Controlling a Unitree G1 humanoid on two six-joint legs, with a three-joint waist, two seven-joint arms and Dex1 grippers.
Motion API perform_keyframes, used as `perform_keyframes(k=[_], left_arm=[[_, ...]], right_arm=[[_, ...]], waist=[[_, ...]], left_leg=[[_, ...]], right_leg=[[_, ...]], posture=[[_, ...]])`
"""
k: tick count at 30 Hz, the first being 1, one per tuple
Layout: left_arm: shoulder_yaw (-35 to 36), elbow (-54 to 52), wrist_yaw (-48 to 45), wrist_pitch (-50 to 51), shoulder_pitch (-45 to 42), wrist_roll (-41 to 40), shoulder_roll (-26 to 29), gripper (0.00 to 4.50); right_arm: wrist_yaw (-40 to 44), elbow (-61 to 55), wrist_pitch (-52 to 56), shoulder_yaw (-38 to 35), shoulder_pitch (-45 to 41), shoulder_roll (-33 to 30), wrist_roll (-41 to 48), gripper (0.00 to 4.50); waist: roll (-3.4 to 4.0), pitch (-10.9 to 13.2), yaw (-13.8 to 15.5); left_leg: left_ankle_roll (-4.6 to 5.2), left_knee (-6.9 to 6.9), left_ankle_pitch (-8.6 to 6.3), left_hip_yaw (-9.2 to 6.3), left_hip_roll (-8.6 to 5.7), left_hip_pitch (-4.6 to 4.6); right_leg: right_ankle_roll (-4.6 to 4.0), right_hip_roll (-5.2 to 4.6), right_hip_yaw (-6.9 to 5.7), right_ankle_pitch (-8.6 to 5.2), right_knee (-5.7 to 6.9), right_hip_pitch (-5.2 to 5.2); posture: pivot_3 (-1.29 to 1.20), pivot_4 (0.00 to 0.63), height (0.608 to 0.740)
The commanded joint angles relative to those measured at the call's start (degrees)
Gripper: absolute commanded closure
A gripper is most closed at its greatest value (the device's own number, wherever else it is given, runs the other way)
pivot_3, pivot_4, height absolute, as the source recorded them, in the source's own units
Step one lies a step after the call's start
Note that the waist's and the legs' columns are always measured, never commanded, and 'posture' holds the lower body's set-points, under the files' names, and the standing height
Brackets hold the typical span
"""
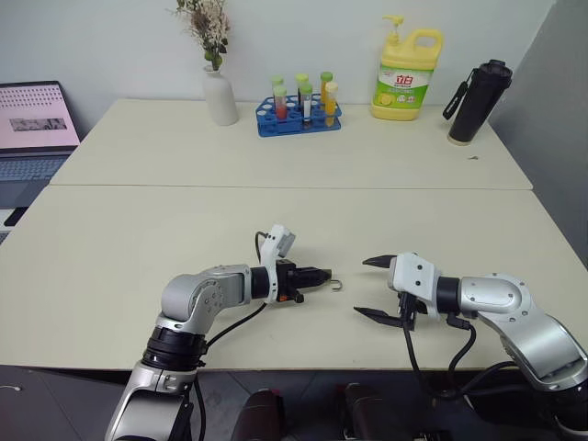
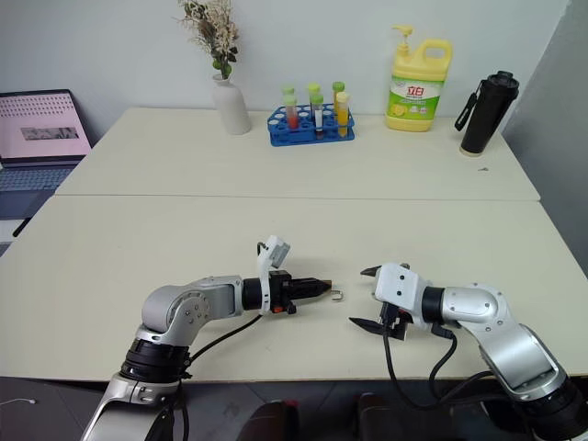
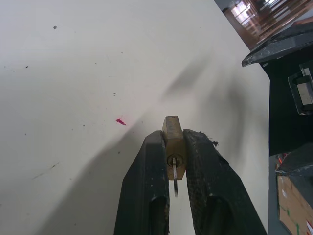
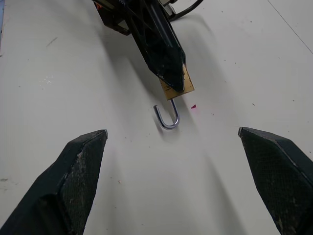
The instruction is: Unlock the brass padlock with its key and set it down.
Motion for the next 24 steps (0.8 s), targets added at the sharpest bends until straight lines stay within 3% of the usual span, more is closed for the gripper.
perform_keyframes(k=[1, 7, 16, 24], left_arm=[[1.16, -0.62, 0.60, 0.64, -0.86, -0.54, -0.40, 3.99], [2.28, -3.64, -0.31, -2.31, -1.63, -0.28, 0.85, 2.06], [4.29, -6.34, -1.95, -20.90, -4.43, 7.00, 4.90, 2.06], [4.05, -18.99, -16.33, -28.35, 6.41, 8.73, 21.59, 2.06]], right_arm=[[-0.52, -1.28, -0.66, -0.71, 0.25, 0.65, -0.08, 0.00], [-0.60, -1.77, -0.57, -1.79, 1.24, 0.77, 0.00, 0.00], [-0.82, -2.38, -0.33, -3.56, 1.82, 0.83, 0.70, 0.00], [2.41, -2.54, 1.44, -7.14, 0.07, -0.41, 5.54, 0.00]], waist=[[0.00, 0.00, 0.00], [0.00, 0.00, 0.00], [0.00, 0.00, 0.03], [0.01, 0.02, -0.16]], left_leg=[[0.00, 0.00, 0.00, 0.00, 0.00, 0.00], [0.00, 0.00, 0.00, 0.00, 0.00, 0.00], [0.00, 0.00, 0.00, 0.02, 0.00, 0.00], [-0.01, -0.08, 0.00, 0.06, 0.07, 0.02]], right_leg=[[0.00, 0.00, 0.00, 0.00, 0.00, 0.00], [0.00, 0.00, 0.00, 0.00, 0.01, 0.00], [0.00, 0.00, 0.01, 0.00, -0.01, 0.00], [-0.02, -0.08, 0.04, -0.01, -0.02, -0.04]], posture=[[0.00, 0.150, 0.740], [0.00, 0.150, 0.740], [0.00, 0.150, 0.740], [0.00, 0.150, 0.740]])
